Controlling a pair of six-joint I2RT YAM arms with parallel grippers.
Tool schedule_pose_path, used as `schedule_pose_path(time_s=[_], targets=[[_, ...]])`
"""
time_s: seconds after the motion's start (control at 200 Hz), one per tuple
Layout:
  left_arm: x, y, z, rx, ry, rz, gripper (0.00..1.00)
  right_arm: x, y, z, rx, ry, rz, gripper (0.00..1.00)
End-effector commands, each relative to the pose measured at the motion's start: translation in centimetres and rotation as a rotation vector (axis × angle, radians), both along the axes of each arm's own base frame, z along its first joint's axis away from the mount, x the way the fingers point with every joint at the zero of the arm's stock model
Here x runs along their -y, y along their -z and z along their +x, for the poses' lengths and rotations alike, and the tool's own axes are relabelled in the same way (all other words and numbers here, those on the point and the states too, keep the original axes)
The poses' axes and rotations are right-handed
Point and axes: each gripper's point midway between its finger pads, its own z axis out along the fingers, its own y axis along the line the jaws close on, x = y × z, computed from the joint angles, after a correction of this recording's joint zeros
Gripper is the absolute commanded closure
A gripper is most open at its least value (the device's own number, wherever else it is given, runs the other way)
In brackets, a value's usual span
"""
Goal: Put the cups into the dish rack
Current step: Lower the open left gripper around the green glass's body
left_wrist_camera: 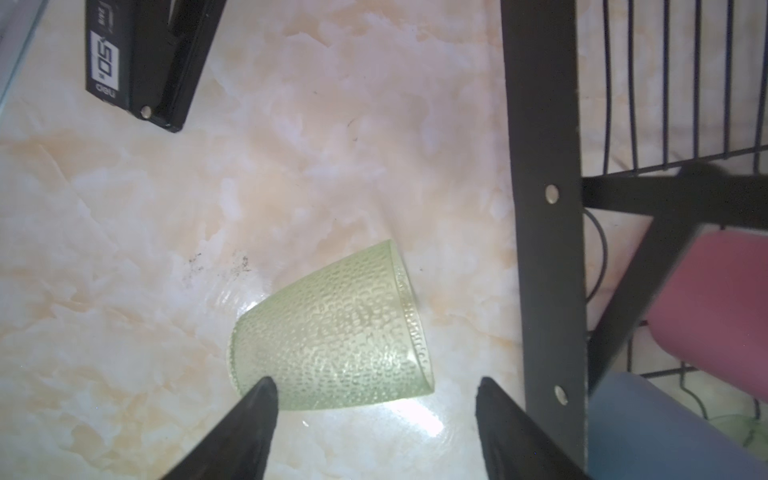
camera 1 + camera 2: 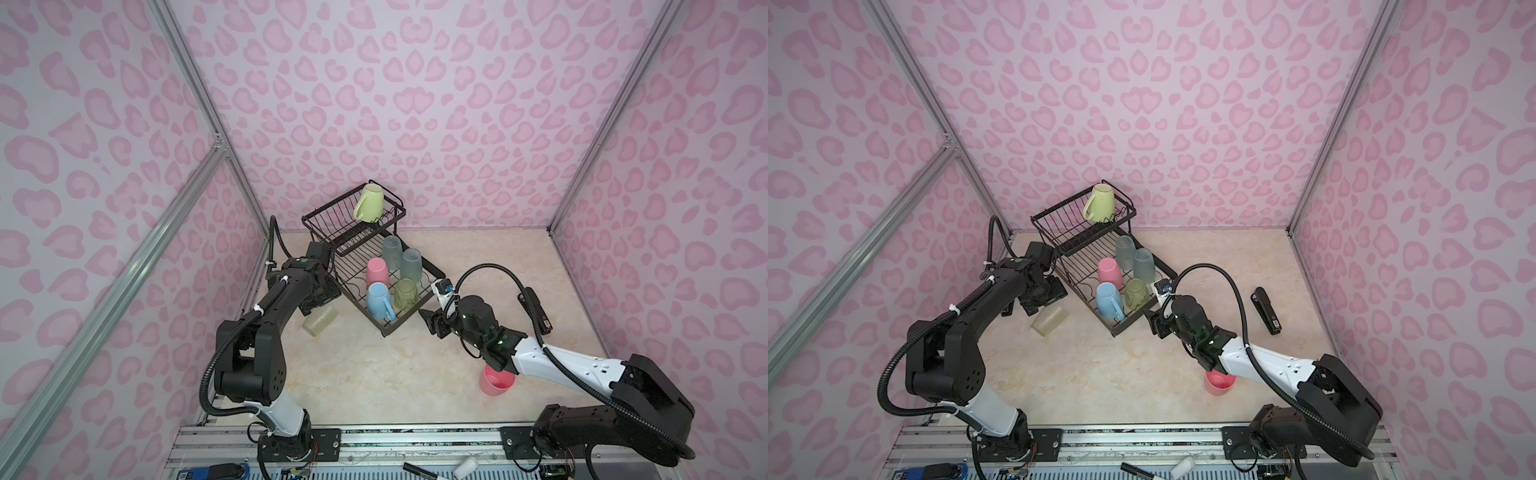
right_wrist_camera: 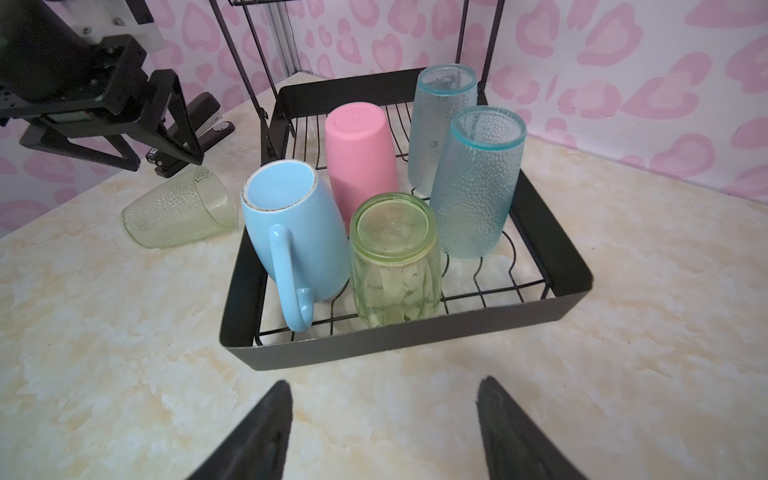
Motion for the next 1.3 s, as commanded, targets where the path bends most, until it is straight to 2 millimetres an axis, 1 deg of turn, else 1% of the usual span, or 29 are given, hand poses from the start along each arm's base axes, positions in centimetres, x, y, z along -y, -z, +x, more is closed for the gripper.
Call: schedule_pose_path(time_s=[0.0,0.03,0.035,0.05,0.18,0.31,0.42,0.525,0.565,0.575,0.595,0.79,0.89,1.04,1.18,1.295], targets=[[0.6,0.4,-0.1,-0.034,-0.086,-0.052,0.23,0.1,0.0,0.1,0.013,0.001,0.001,0.30],[0.5,0.8,-0.4,-0.055,-0.102,-0.053,0.24,0.0,-0.1,0.1,0.014,0.001,0.002,0.30],[0.6,0.4,-0.1,-0.043,-0.104,-0.055,0.24,0.1,-0.1,0.1,0.014,0.001,0.002,0.30],[0.7,0.1,0.2,-0.037,-0.112,-0.057,0.25,0.0,0.0,0.1,0.014,0.001,0.002,0.30],[0.7,0.7,0.0,-0.078,-0.145,-0.036,0.26,0.1,0.1,0.0,0.012,0.000,-0.005,0.30],[0.6,1.4,-0.6,-0.120,-0.139,-0.010,0.29,0.3,0.1,0.0,0.013,0.006,-0.006,0.31],[0.3,1.7,-1.5,-0.154,-0.094,0.037,0.31,0.3,0.0,0.0,0.018,0.005,-0.002,0.31],[-0.1,1.4,-2.3,-0.153,-0.045,0.071,0.32,0.2,0.0,0.0,0.017,0.003,-0.002,0.31],[-0.3,0.8,-2.2,-0.133,-0.023,0.082,0.32,0.2,0.0,0.0,0.016,0.000,-0.001,0.31],[-0.5,1.2,-2.8,-0.150,-0.022,0.092,0.32,0.2,0.0,-0.1,0.015,-0.001,0.000,0.31],[-0.7,1.2,-3.1,-0.152,-0.014,0.105,0.33,0.1,0.0,-0.1,0.014,-0.001,0.000,0.31],[-1.1,-0.3,-3.7,-0.112,0.093,0.166,0.34,-0.1,-0.1,-0.1,0.013,-0.009,0.005,0.31],[-0.6,-0.3,-4.2,-0.112,0.147,0.200,0.35,-0.2,-0.1,-0.1,0.012,-0.015,0.007,0.31],[1.2,-0.5,-4.6,-0.093,0.266,0.281,0.36,-0.2,-0.1,-0.2,0.011,-0.021,0.009,0.31],[1.5,-1.2,-5.0,-0.069,0.323,0.392,0.36,-0.3,-0.2,-0.3,0.012,-0.028,0.013,0.31],[2.0,-1.2,-5.1,-0.060,0.382,0.453,0.38,-0.4,-0.3,-0.4,0.013,-0.037,0.017,0.31]])
